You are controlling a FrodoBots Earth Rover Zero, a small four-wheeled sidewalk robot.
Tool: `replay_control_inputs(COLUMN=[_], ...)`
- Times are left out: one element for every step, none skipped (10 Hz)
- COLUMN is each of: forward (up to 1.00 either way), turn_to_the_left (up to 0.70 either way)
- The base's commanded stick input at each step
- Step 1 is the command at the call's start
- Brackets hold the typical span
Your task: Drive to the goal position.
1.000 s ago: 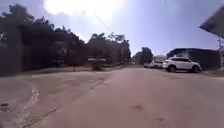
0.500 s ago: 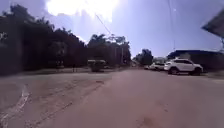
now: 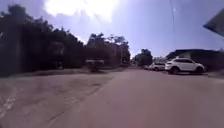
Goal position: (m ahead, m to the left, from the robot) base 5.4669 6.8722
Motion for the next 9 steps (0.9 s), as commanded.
replay_control_inputs(forward=[0.7, 0.7, 0.7, 0.7, 0.7, 0.7, 0.7, 0.7, 0.7], turn_to_the_left=[0.0, 0.0, 0.0, 0.0, 0.0, 0.0, 0.0, 0.0, 0.35])
